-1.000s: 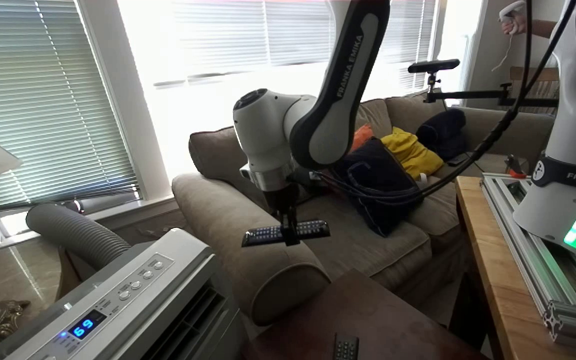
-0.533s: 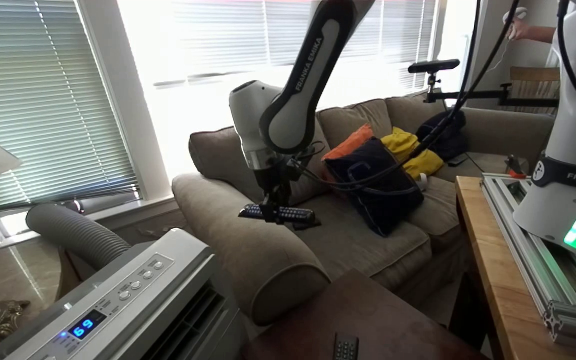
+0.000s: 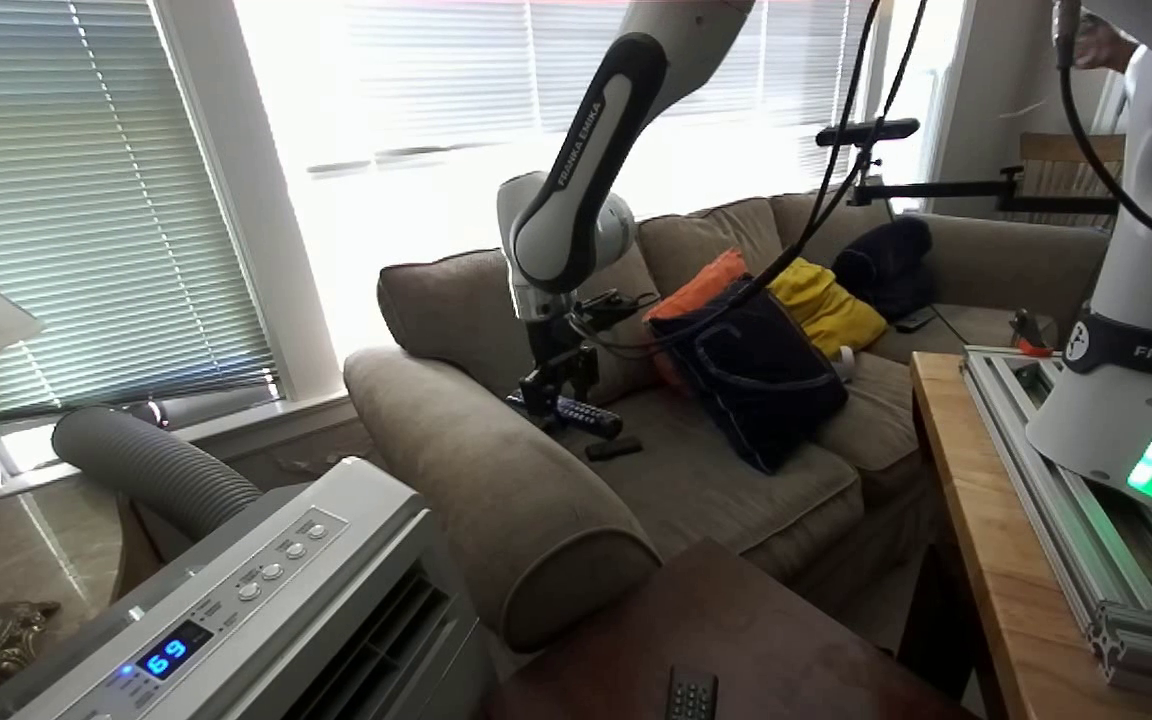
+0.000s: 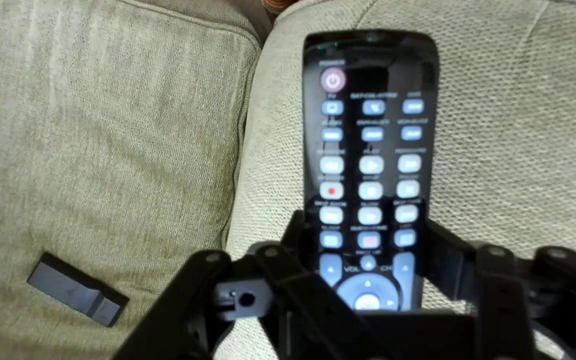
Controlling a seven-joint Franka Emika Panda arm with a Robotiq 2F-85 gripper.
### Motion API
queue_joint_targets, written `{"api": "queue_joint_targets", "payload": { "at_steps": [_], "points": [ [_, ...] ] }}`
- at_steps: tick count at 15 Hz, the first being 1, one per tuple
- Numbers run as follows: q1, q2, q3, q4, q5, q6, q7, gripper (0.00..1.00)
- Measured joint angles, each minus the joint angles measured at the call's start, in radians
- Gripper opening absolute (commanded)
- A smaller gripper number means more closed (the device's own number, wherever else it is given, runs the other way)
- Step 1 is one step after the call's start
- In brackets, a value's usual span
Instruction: Put the remote on the arm rest
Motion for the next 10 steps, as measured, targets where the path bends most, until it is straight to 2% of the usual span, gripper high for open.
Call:
{"api": "queue_joint_targets", "payload": {
  "at_steps": [1, 2, 6, 10],
  "points": [
    [-0.009, 0.005, 0.005, 0.007, 0.007, -0.002, 0.0, 0.51],
    [-0.012, 0.006, 0.009, 0.009, 0.011, -0.003, 0.0, 0.26],
    [0.014, 0.012, -0.003, -0.018, 0.012, 0.018, 0.005, 0.26],
    [0.081, 0.06, -0.043, -0.018, 0.014, 0.083, 0.125, 0.26]
  ]
}}
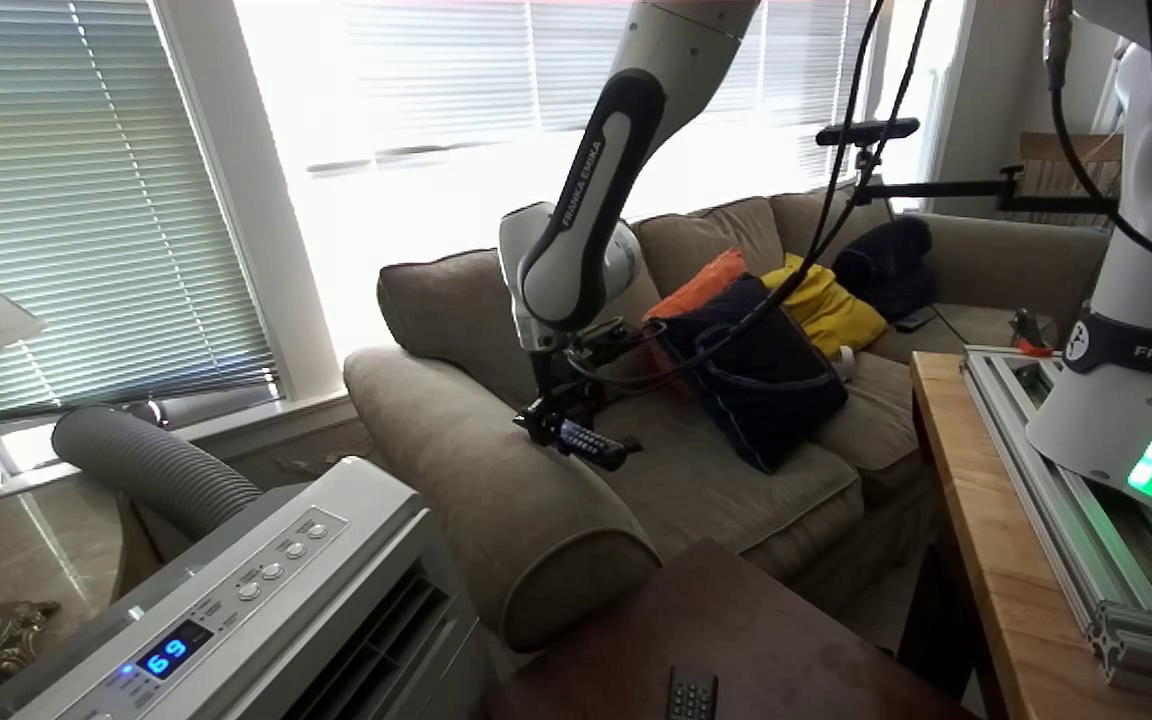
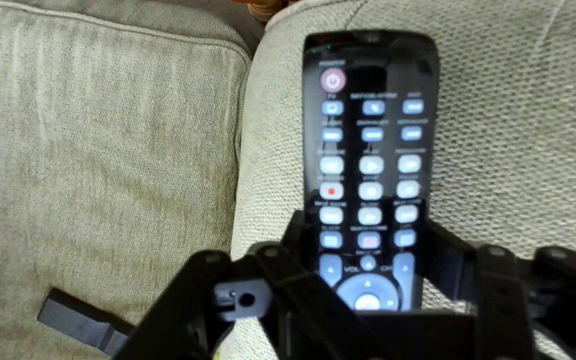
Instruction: Put the remote on the arm rest
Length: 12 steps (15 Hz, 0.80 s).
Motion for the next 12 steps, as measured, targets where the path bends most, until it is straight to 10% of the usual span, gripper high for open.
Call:
{"api": "queue_joint_targets", "payload": {
  "at_steps": [12],
  "points": [
    [0.082, 0.055, -0.029, 0.172, 0.036, 0.001, 0.268, 0.26]
  ]
}}
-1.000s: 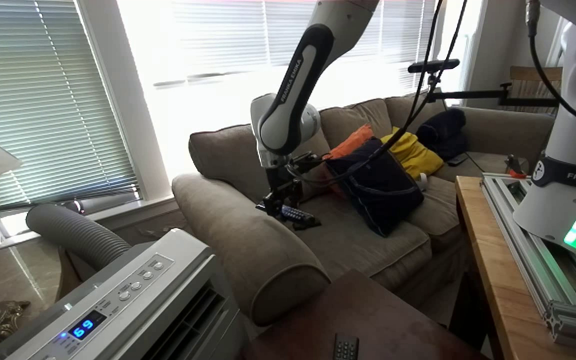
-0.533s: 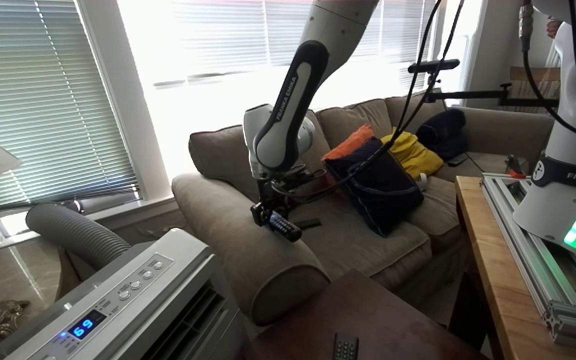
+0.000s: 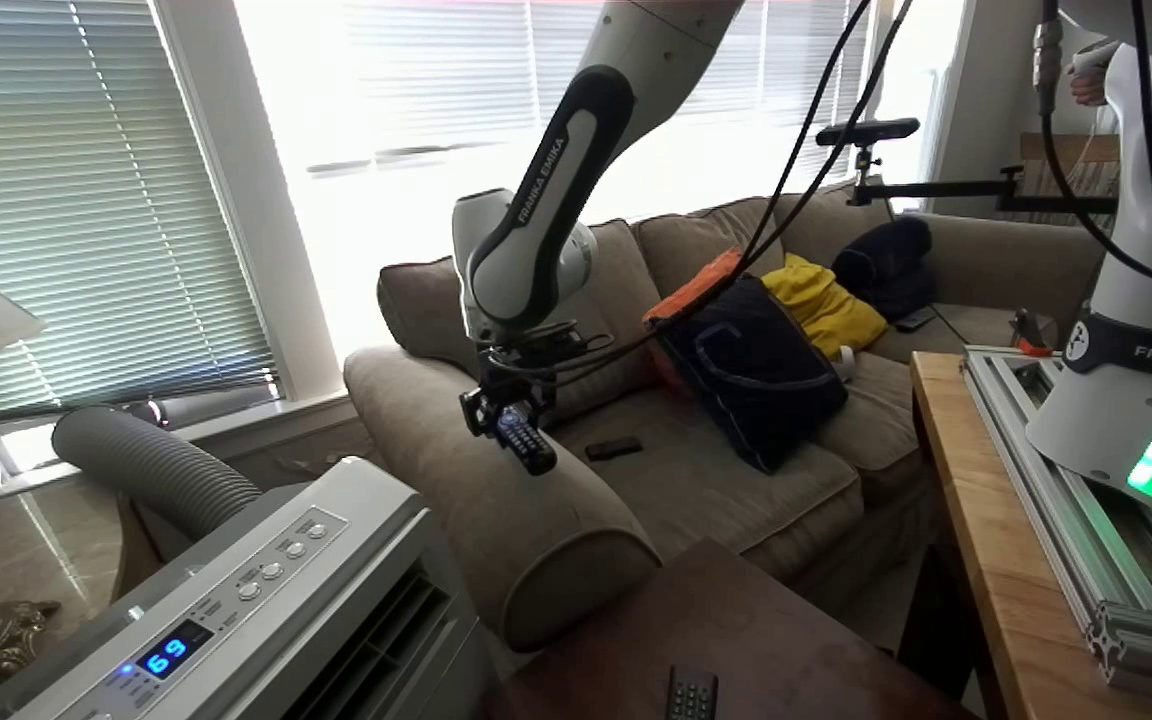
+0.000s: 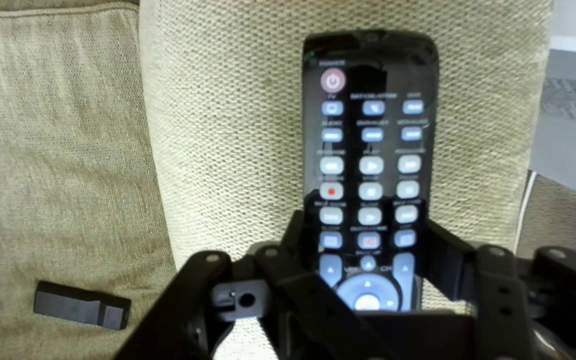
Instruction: Put the remote on the arm rest
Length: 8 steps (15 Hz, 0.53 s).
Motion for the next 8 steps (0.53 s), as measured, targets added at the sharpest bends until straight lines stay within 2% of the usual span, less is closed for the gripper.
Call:
{"api": "queue_joint_targets", "payload": {
  "at_steps": [8],
  "points": [
    [0.004, 0.118, -0.006, 0.127, 0.0, -0.084, 0.062, 0.26]
  ]
}}
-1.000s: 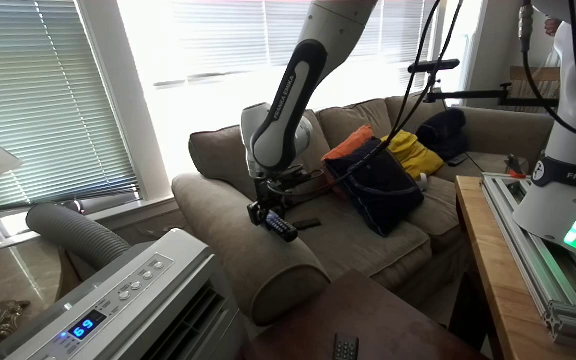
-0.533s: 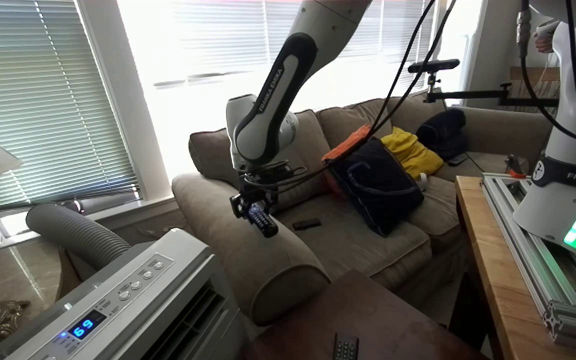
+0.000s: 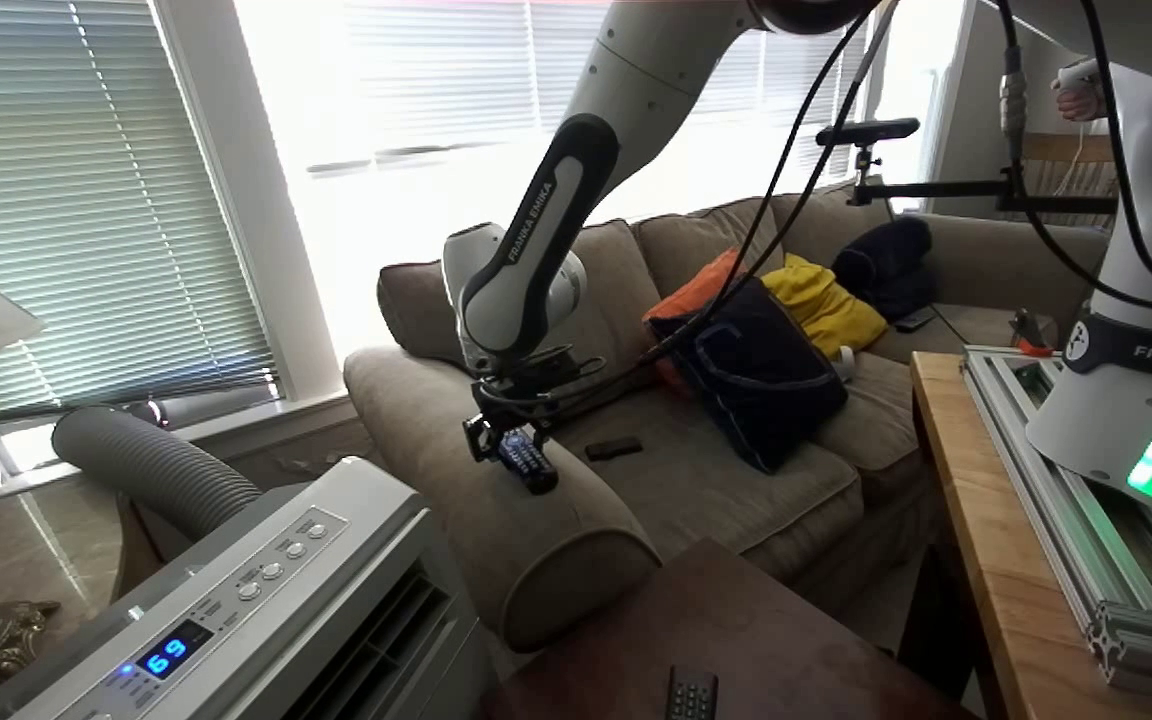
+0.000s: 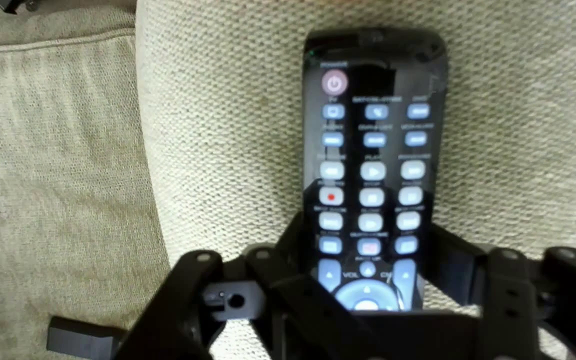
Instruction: Put the remote on the arm rest
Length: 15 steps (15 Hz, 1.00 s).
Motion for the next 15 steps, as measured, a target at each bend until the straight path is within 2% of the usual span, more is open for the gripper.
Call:
{"api": "queue_joint_targets", "payload": {
  "at_steps": [10, 11, 12, 15],
  "points": [
    [0.011, 0.037, 0.005, 0.079, 0.0, -0.044, 0.008, 0.26],
    [0.012, 0.041, 0.005, 0.083, 0.0, -0.047, 0.009, 0.76],
    [0.013, 0.043, 0.004, 0.087, 0.0, -0.051, 0.011, 0.77],
    [0.014, 0.049, 0.003, 0.101, 0.0, -0.077, 0.02, 0.96]
  ]
}}
